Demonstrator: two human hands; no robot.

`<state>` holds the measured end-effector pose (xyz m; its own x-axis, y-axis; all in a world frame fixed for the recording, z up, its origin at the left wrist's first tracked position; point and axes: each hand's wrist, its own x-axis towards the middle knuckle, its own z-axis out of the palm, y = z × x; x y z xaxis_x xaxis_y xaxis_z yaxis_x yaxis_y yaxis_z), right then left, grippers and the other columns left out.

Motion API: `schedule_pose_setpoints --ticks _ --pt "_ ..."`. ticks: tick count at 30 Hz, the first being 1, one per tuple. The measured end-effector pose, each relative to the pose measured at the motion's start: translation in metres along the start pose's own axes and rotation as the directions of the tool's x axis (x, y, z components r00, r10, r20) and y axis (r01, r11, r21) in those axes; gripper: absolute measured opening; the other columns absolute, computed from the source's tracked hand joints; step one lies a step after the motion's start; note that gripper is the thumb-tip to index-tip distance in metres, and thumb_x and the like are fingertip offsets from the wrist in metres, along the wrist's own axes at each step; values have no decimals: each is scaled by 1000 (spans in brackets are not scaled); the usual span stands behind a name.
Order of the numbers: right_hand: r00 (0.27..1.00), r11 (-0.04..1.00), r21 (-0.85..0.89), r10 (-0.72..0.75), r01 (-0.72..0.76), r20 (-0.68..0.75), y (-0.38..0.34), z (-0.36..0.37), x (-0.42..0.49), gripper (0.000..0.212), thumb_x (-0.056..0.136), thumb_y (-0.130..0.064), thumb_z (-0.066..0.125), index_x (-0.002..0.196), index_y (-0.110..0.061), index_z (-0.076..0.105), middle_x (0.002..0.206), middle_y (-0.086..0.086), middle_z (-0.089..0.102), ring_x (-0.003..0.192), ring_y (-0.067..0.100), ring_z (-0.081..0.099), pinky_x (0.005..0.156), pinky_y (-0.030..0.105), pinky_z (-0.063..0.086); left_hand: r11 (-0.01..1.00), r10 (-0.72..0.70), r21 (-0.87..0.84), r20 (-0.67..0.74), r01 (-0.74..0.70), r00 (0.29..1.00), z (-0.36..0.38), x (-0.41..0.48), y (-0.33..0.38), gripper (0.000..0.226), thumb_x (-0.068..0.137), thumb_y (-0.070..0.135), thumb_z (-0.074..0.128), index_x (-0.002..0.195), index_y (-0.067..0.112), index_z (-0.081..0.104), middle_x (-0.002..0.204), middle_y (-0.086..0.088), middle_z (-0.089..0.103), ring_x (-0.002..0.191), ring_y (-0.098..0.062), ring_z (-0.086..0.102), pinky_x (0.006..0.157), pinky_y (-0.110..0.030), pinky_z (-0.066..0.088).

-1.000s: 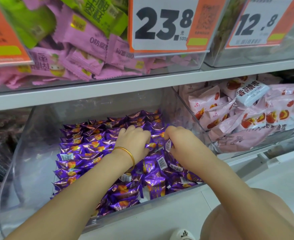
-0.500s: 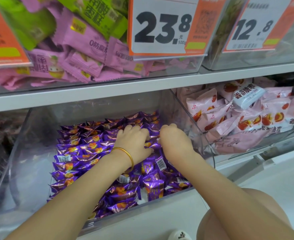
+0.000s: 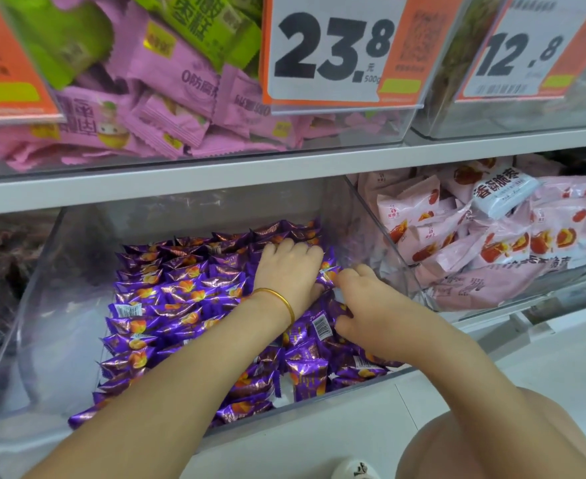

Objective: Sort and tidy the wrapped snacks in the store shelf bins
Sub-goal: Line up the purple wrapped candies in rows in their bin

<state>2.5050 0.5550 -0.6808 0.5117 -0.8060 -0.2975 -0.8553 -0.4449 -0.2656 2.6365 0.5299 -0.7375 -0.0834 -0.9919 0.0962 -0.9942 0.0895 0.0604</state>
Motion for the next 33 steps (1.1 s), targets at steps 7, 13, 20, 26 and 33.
schedule_pose_setpoints --ticks 7,13,20,26,33 --pt "998 993 115 31 -24 -60 0 10 4 37 86 -22 65 103 -10 34 103 9 52 85 23 55 61 27 35 975 37 -217 -27 -42 999 -17 -17 -18 31 83 37 63 109 22 52 109 3 51 111 -22 42 91 -35 31" --pt "998 970 237 -61 58 8 3 17 2 28 98 -22 41 121 -7 45 102 12 59 91 26 54 80 37 44 974 186 -160 139 -163 973 -16 -40 -25 30 86 32 57 116 29 59 101 7 35 106 -18 33 88 -31 29" --pt "994 999 41 -5 9 -112 3 26 21 39 84 6 45 120 -9 49 103 10 49 84 26 53 73 36 47 982 184 -75 191 -172 964 -16 -45 -24 29 84 25 58 113 26 59 106 7 35 107 -17 30 83 -28 24" --pt "993 1000 4 -7 8 -114 5 24 38 36 84 5 46 118 -5 52 114 16 47 100 33 54 79 34 44 946 150 -310 166 -93 975 -19 -48 -29 17 79 25 68 93 22 60 99 12 48 103 -14 32 82 -26 21" --pt "990 996 85 5 7 -144 7 27 35 27 87 3 43 112 -4 50 101 14 58 89 29 56 80 38 50 820 133 -572 170 -12 976 -23 -52 -39 32 75 17 74 89 39 55 83 14 52 80 -9 47 85 -30 42"
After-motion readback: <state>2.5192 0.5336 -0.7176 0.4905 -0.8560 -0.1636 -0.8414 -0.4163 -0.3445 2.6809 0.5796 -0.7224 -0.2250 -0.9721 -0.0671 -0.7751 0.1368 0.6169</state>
